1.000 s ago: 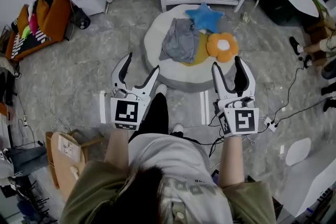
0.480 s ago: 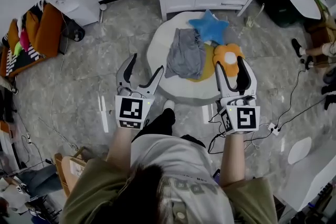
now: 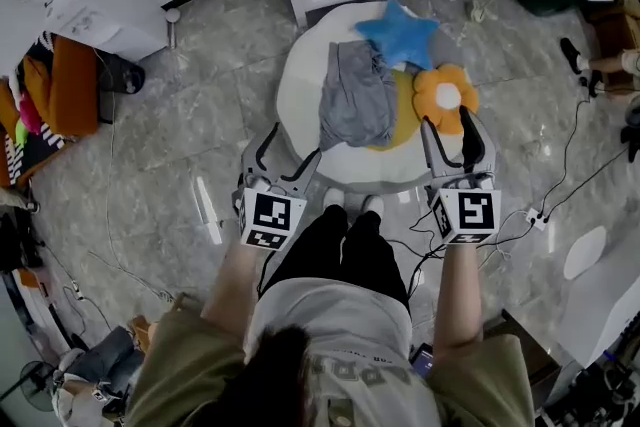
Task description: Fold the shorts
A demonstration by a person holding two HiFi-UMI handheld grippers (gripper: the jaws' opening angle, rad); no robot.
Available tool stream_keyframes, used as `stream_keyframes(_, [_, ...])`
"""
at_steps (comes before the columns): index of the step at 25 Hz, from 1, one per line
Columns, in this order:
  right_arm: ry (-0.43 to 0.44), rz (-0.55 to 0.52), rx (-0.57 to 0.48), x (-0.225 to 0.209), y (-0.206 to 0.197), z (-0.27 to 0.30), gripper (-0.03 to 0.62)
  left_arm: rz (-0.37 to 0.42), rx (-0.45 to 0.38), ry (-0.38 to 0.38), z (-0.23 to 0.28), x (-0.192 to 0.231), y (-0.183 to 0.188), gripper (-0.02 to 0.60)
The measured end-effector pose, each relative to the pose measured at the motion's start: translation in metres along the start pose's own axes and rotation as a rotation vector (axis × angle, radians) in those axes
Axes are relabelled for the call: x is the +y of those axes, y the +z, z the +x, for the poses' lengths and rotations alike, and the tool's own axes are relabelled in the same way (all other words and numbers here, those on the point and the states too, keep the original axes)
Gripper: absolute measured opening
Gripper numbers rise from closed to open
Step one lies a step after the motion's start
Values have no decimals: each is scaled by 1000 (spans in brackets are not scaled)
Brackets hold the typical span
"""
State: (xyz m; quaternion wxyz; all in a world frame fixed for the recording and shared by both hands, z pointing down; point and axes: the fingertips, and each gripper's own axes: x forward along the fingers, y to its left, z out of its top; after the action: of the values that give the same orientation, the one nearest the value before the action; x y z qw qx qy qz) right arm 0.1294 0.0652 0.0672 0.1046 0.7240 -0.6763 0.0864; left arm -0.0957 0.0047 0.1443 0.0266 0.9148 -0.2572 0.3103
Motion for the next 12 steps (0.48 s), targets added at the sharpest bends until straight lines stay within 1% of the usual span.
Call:
stream_keyframes(3, [28, 3, 98, -8, -58, 10, 256, 17, 95, -71, 30, -26, -44, 333])
stream_keyframes(6, [72, 4, 190, -8, -123, 23, 256, 48, 168, -119, 62, -49, -87, 333])
stream_keyframes(8, [99, 7, 251, -4, -165, 28, 256, 65, 224, -150, 78, -66, -117, 333])
stream_keyframes(12, [164, -10, 376, 10, -250, 39, 256, 67, 315, -200, 113, -99, -174, 333])
